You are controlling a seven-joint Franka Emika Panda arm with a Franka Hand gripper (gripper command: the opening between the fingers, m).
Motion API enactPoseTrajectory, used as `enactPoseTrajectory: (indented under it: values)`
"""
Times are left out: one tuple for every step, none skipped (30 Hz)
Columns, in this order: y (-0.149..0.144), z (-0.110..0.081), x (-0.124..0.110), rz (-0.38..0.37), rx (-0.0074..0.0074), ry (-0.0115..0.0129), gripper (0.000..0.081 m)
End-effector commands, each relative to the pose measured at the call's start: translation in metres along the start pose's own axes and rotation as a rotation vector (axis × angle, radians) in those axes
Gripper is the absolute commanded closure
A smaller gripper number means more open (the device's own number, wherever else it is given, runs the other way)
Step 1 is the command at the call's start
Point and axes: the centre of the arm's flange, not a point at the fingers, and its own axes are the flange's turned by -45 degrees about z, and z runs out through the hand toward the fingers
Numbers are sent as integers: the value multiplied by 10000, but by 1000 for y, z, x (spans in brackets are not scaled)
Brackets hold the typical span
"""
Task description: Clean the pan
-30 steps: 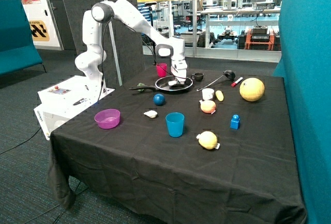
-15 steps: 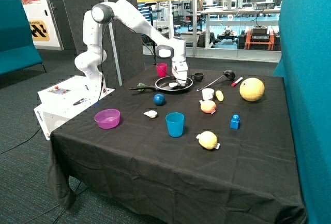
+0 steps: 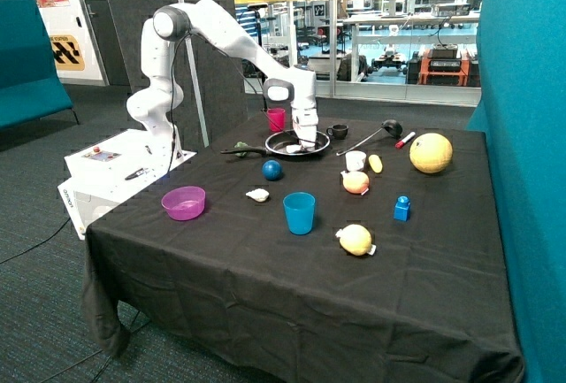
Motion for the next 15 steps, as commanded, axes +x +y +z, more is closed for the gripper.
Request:
enactPoseTrajectory:
  values:
    - [8, 0, -19, 153, 4, 112, 808]
    - [7, 0, -21, 121, 4, 112, 808]
    - [6, 1, -22, 86, 4, 112, 808]
    - [4, 1, -23, 72, 4, 112, 808]
    - [3, 1, -25, 54, 4, 112, 808]
    - [1, 2, -26, 33, 4, 112, 808]
    - [0, 2, -27, 15, 4, 112, 808]
    - [-1, 2, -28, 7, 3, 112, 808]
    - [-3, 3, -29, -8, 3, 112, 808]
    - [-4, 4, -30, -12, 3, 112, 808]
    - [-5, 4, -30, -29, 3, 112, 808]
    - [-6, 4, -31, -33, 3, 112, 808]
    - [-8, 5, -32, -65, 3, 112, 808]
    - [-9, 5, -32, -78, 3, 112, 808]
    - [-11, 6, -32, -106, 3, 112, 808]
